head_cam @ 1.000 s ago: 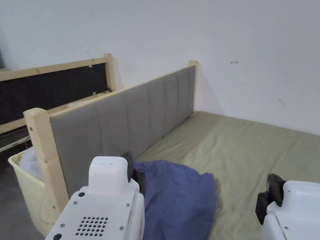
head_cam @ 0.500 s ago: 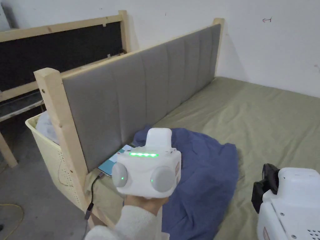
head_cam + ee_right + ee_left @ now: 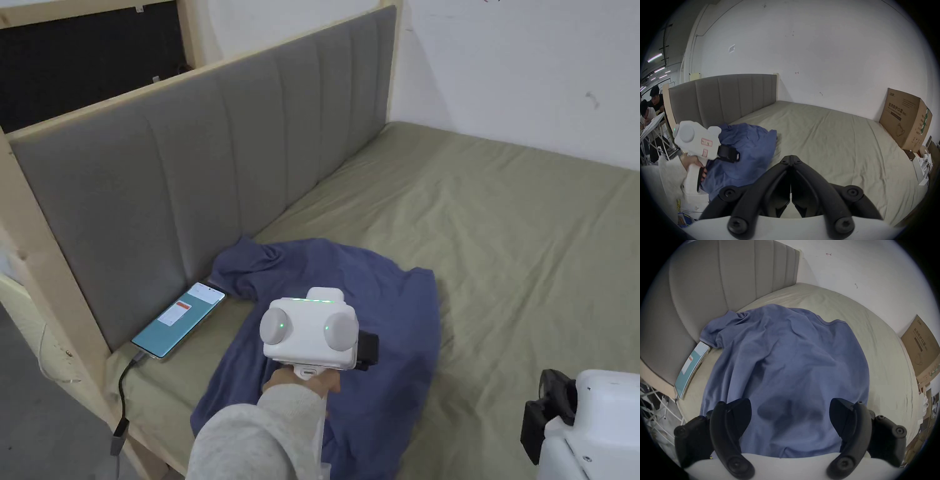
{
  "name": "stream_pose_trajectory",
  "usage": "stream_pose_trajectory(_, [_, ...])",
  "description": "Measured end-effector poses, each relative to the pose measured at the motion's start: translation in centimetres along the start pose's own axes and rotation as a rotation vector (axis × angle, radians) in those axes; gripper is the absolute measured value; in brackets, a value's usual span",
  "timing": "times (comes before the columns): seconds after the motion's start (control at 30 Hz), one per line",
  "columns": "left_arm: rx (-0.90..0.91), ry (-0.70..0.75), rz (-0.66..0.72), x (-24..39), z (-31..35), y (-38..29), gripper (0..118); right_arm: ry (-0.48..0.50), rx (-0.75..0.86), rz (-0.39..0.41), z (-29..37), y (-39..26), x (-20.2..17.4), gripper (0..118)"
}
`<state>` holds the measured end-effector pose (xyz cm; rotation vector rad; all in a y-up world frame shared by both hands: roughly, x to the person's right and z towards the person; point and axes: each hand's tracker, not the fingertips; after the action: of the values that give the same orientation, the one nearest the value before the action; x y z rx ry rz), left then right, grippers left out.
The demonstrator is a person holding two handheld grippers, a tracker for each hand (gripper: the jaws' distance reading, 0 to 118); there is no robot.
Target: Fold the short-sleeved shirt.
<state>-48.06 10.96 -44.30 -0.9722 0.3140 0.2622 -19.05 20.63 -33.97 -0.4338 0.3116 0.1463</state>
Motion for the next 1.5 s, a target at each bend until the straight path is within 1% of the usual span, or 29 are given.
stream_pose_trajectory(0.03, [-0.064, -0.003, -0.024, 0.4, -1.1, 0.0, 100, -0.005, -0.010, -0.002, -0.3, -0.1, 0.1, 0])
stream_pose_trajectory(0.07, [-0.131, 0.003, -0.037, 0.8, -2.5, -0.4, 86, -0.006, -0.019, -0.008, -0.5, -0.3, 0.2, 0])
stream_pose_trajectory(0.1, [-0.186, 0.014, -0.043, 1.0, -3.8, -1.1, 82, -0.008, -0.025, -0.016, -0.6, -0.4, 0.4, 0])
stream_pose_trajectory(0.13, [-0.108, 0.080, -0.088, 1.2, -4.4, -1.8, 81, -0.009, -0.032, -0.027, -0.7, -0.5, 0.5, 0])
stream_pose_trajectory(0.17, [-0.082, 0.074, -0.098, 1.6, -3.7, -1.6, 76, -0.010, -0.038, -0.034, -0.9, -0.6, 0.7, 0])
stream_pose_trajectory(0.2, [-0.100, 0.071, -0.073, 1.7, -3.5, -1.5, 63, -0.011, -0.040, -0.039, -0.9, -0.8, 0.9, 0])
stream_pose_trajectory(0.23, [-0.093, 0.061, -0.070, 1.3, -3.2, -1.4, 44, -0.016, -0.045, -0.044, -1.2, -0.9, 1.0, 0])
stream_pose_trajectory(0.27, [-0.076, 0.059, -0.062, 1.5, -2.6, -1.5, 0, -0.022, -0.056, -0.051, -1.5, -0.9, 1.2, 0])
stream_pose_trajectory(0.37, [-0.069, 0.076, -0.048, 0.9, -3.6, -2.2, 0, -0.014, -0.079, -0.093, -1.7, -1.1, 1.8, 0])
stream_pose_trajectory(0.43, [-0.070, 0.099, -0.109, 1.7, -3.2, -1.8, 0, -0.013, -0.080, -0.100, -1.6, -1.3, 2.2, 0])
stream_pose_trajectory(0.47, [-0.074, 0.098, -0.105, 1.5, -3.1, -1.7, 0, -0.021, -0.084, -0.100, -1.6, -1.4, 2.4, 0])
stream_pose_trajectory(0.5, [-0.079, 0.090, -0.086, 1.1, -2.9, -1.5, 0, -0.028, -0.088, -0.099, -1.6, -1.5, 2.7, 0])
stream_pose_trajectory(0.57, [-0.075, 0.044, 0.009, 0.8, -1.9, -0.7, 0, -0.039, -0.091, -0.115, -1.5, -1.6, 3.5, 0])
stream_pose_trajectory(0.63, [-0.046, 0.003, 0.037, 0.1, -0.8, -0.1, 0, -0.050, -0.092, -0.150, -1.1, -1.6, 4.5, 0])
stream_pose_trajectory(0.7, [-0.032, 0.000, 0.042, 0.8, 0.8, 0.8, 0, -0.064, -0.090, -0.173, -0.9, -1.6, 5.5, 0])
stream_pose_trajectory(0.77, [0.001, -0.038, 0.040, 1.8, 2.2, 1.7, 0, -0.093, -0.088, -0.195, -0.6, -1.8, 6.8, 0])
stream_pose_trajectory(0.87, [0.018, -0.063, -0.008, 5.0, 3.7, 3.0, 0, -0.127, -0.077, -0.243, 0.3, -1.6, 8.8, 0])
stream_pose_trajectory(0.97, [0.062, -0.183, -0.024, 8.4, 5.4, 3.8, 0, -0.173, -0.059, -0.277, 1.4, -1.6, 11.1, 0])
stream_pose_trajectory(1.03, [0.088, -0.231, -0.068, 11.3, 6.8, 4.1, 0, -0.218, -0.050, -0.294, 2.1, -1.9, 12.8, 0])
stream_pose_trajectory(1.13, [0.138, -0.265, -0.210, 17.1, 8.9, 4.5, 0, -0.277, -0.044, -0.348, 3.3, -2.3, 15.7, 0])
stream_pose_trajectory(1.23, [0.157, -0.380, -0.283, 23.3, 11.1, 4.4, 0, -0.352, -0.024, -0.399, 5.0, -2.9, 18.7, 0])
stream_pose_trajectory(1.33, [0.172, -0.476, -0.411, 29.4, 13.3, 3.3, 0, -0.433, -0.018, -0.438, 6.6, -3.6, 21.7, 0])
stream_pose_trajectory(1.43, [0.188, -0.574, -0.498, 34.6, 15.4, 1.1, 0, -0.500, -0.010, -0.507, 8.3, -4.6, 24.7, 0])
stream_pose_trajectory(1.5, [0.171, -0.620, -0.555, 37.4, 16.1, -0.7, 0, -0.540, -0.017, -0.533, 9.2, -5.3, 26.3, 0])
